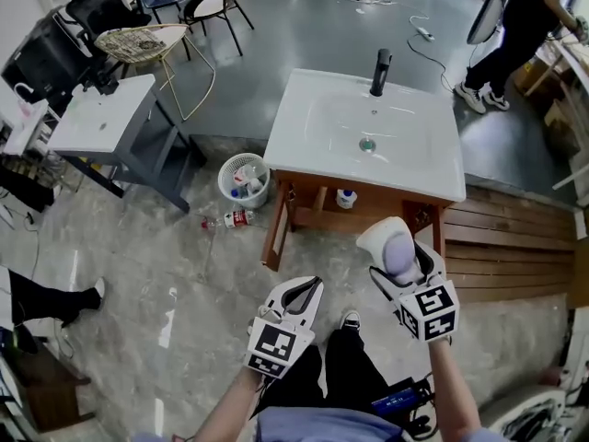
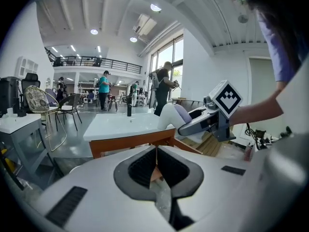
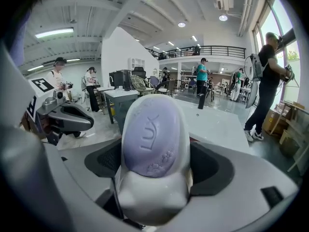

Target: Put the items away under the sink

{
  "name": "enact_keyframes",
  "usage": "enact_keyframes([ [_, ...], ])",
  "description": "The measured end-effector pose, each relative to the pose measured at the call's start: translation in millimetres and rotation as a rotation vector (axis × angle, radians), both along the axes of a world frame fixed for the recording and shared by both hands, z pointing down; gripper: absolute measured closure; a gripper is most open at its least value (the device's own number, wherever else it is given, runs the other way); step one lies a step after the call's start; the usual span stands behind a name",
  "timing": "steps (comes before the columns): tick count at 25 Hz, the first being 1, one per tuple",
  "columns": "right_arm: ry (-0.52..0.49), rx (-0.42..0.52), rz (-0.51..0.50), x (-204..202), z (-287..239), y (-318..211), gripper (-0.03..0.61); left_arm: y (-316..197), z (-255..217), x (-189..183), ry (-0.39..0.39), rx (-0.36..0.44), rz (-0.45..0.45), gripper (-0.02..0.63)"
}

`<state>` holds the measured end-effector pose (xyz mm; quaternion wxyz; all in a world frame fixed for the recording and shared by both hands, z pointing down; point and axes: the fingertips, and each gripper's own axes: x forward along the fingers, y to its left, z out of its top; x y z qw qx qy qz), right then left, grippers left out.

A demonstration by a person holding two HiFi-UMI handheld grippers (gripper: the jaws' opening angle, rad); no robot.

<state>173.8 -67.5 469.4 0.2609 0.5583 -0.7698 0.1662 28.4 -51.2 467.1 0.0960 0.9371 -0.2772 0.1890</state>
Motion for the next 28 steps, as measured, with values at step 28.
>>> enact_keyframes([
  [28, -0.042, -0.052, 0.145, 125.4, 254.5, -81.6, 0.16, -88.2, 177.3, 143.9, -0.037, 0.059, 0.057, 0.595],
])
